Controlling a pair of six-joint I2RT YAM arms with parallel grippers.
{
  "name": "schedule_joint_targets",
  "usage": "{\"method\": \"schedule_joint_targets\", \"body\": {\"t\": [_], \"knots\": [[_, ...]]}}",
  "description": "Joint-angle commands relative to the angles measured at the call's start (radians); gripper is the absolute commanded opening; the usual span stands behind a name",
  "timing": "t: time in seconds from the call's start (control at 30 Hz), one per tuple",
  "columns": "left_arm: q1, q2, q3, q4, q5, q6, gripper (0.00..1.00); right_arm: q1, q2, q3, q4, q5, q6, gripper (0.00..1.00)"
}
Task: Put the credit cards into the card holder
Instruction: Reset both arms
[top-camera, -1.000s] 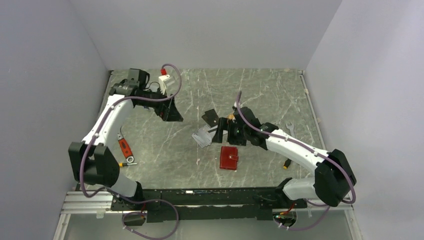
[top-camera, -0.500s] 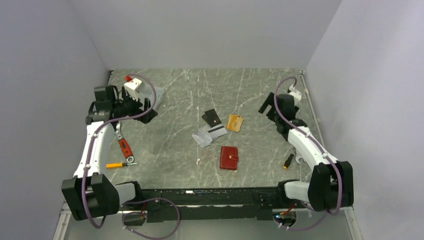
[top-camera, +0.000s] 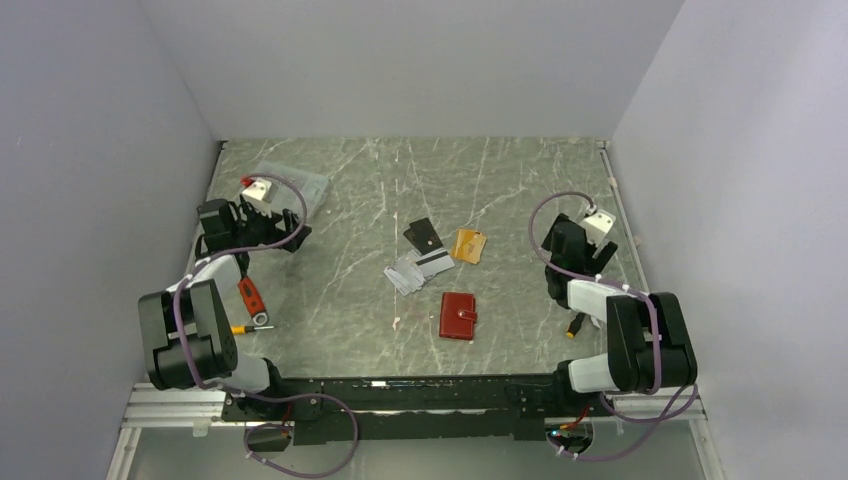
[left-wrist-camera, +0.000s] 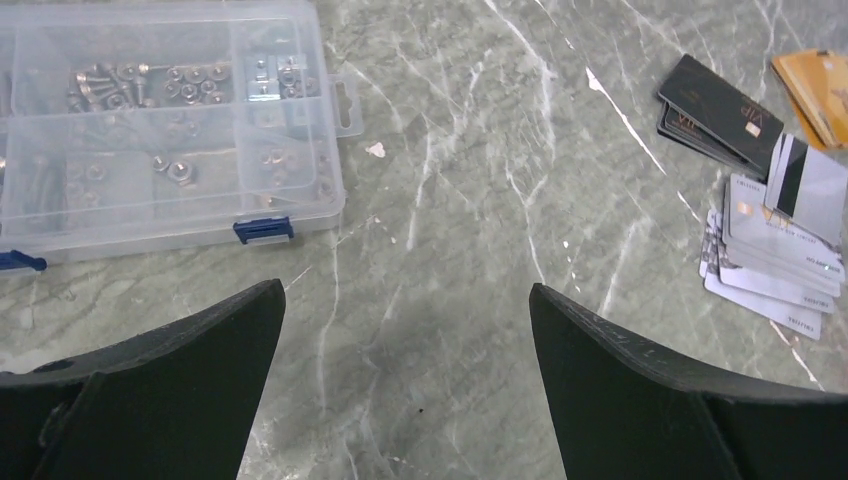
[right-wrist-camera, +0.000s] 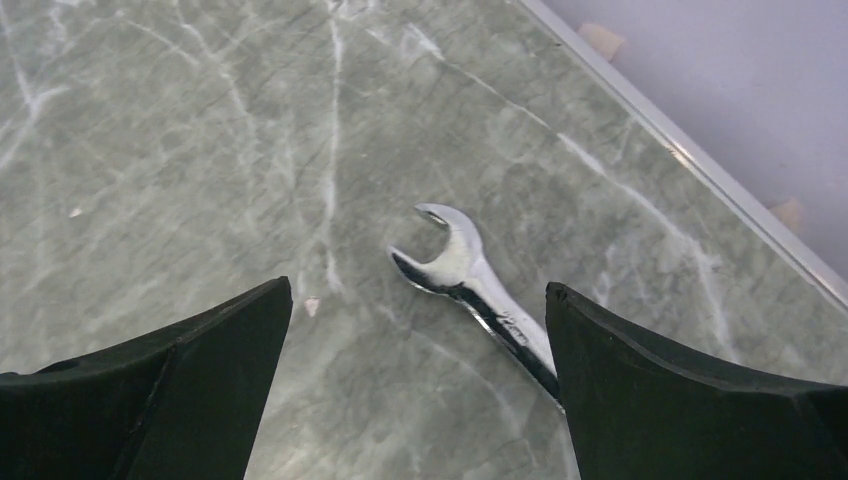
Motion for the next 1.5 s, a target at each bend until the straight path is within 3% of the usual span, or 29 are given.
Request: {"method": "schedule_joint_targets", "body": {"t": [0.0,0.17,0.27,0.37,0.57,0.6,0.63,0.7,0.8,0.87,0.93,0.97,1.0,1.07,1.2,1.47], "knots": [[0.036,0.016,0.017,0.154,0.101,-0.075,0.99,-0.014,0.016,-0.055,0.278,0.075,-0.074,1.0],[0.061,-0.018,-0.074,0.249,0.087,-0.105,0.99,-0.024,0.054,-0.079,0.367,0.076,-0.083,1.0],[0.066,-0.001,-0.208,0.495,0.037,-0.159,0.99,-0.023,0.053,-0.085,0.382,0.048,-0.097,1.0],[0.071,0.003,-0.248,0.566,0.02,-0.176,0.99,-0.021,0.031,-0.131,0.457,0.017,-0.123,1.0],[0.015,-0.063,-0.332,0.62,-0.075,-0.111,0.99,-0.006,0.048,-0.296,0.792,-0.245,-0.273,1.0],[-0.008,-0.083,-0.361,0.655,-0.118,-0.097,0.99,0.004,0.117,-0.327,0.957,-0.226,-0.313,1.0],[-0.032,-0.097,-0.389,0.69,-0.164,-0.082,0.99,0.021,0.133,-0.333,1.0,-0.201,-0.327,1.0],[-0.067,-0.089,-0.384,0.693,-0.248,-0.079,0.99,0.022,0.09,-0.261,0.781,-0.199,-0.279,1.0],[-0.104,-0.088,-0.343,0.593,-0.31,-0.052,0.99,0.0,0.1,-0.218,0.695,-0.216,-0.256,1.0],[-0.106,-0.096,-0.369,0.647,-0.312,-0.055,0.99,-0.02,0.11,-0.222,0.729,-0.231,-0.265,1.0],[-0.113,-0.119,-0.453,0.781,-0.365,-0.054,0.99,-0.021,0.097,-0.221,0.701,-0.235,-0.253,1.0],[-0.115,-0.066,-0.53,1.007,-0.365,-0.072,0.99,-0.02,0.101,-0.227,0.723,-0.23,-0.263,1.0],[-0.112,-0.039,-0.587,1.126,-0.366,-0.094,0.99,-0.019,0.101,-0.232,0.736,-0.23,-0.266,1.0],[-0.111,-0.108,-0.558,0.962,-0.379,-0.064,0.99,-0.019,0.092,-0.252,0.759,-0.237,-0.263,1.0],[-0.122,-0.085,-0.456,0.793,-0.409,-0.065,1.0,-0.022,0.099,-0.231,0.727,-0.241,-0.254,1.0],[-0.132,-0.067,-0.47,0.853,-0.402,-0.076,0.99,-0.024,0.102,-0.216,0.7,-0.236,-0.256,1.0]]}}
